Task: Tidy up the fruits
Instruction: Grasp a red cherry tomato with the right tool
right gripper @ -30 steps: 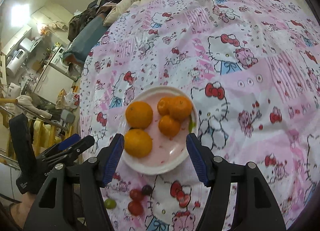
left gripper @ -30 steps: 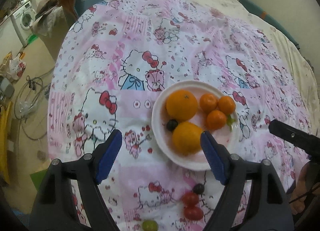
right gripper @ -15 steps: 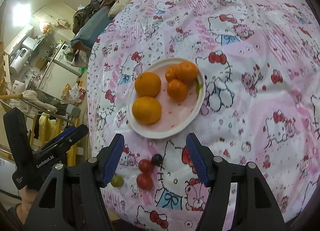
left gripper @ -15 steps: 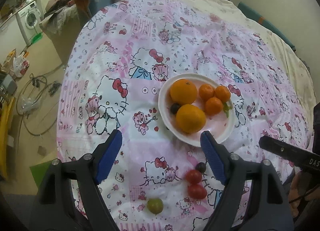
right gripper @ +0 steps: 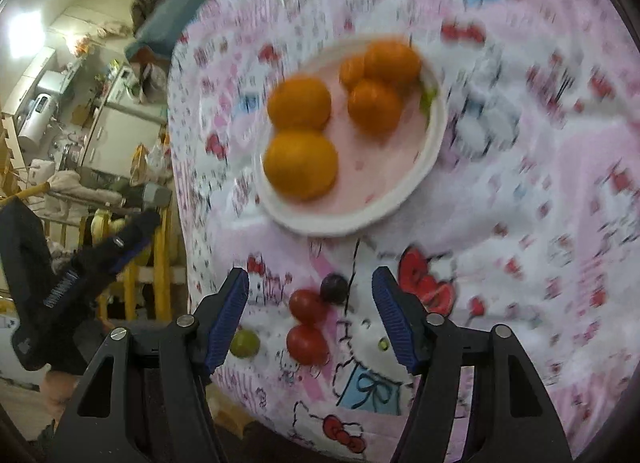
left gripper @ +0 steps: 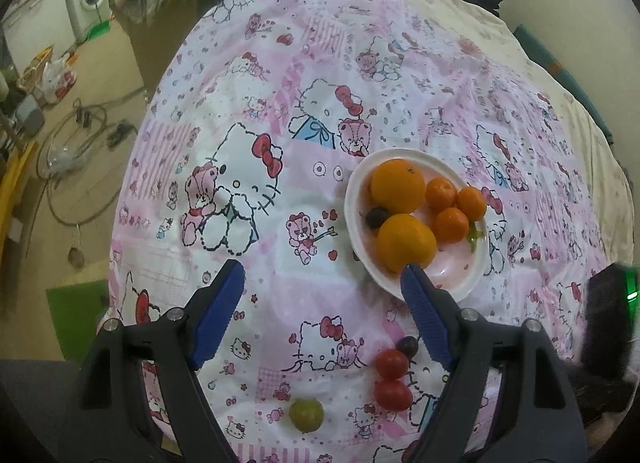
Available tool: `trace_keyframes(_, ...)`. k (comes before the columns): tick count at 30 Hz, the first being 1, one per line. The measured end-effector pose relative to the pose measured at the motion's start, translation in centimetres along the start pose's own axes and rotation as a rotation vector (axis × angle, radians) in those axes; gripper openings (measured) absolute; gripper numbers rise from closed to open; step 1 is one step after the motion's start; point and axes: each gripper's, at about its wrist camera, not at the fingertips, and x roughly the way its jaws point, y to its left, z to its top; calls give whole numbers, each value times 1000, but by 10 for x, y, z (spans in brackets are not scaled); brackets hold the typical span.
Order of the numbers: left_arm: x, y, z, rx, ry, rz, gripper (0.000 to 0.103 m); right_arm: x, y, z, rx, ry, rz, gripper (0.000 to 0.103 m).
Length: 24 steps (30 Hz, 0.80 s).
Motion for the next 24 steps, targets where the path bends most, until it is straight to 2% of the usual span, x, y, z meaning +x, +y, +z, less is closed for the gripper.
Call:
trace_keyframes(3, 2, -3, -1, 0, 12, -9, 78, 24, -1, -2, 5, 68, -17, 41)
trace_keyframes(5, 2, -5, -1, 5, 19, -15, 78, 37, -3, -2, 5, 94, -60, 38)
trace_keyframes(7, 3, -7, 0, 7, 24, -23, 78, 44, -3, -1, 1, 107, -83, 38)
trace_keyframes(13, 5, -7, -2, 2, 43, -25, 78, 45, 6, -7, -7, 130, -28, 38)
trace_keyframes(17, 7, -8, -3, 5, 53, -20, 78, 63, 7, -11, 14, 200, -23, 38)
trace_keyframes(22, 9, -8, -3, 9, 46, -12, 78, 75, 12, -13, -1, 224, -26, 37)
trace_keyframes(24, 11, -7, -3, 8, 50, -6, 78, 79, 14, -15, -27, 229, -53, 32)
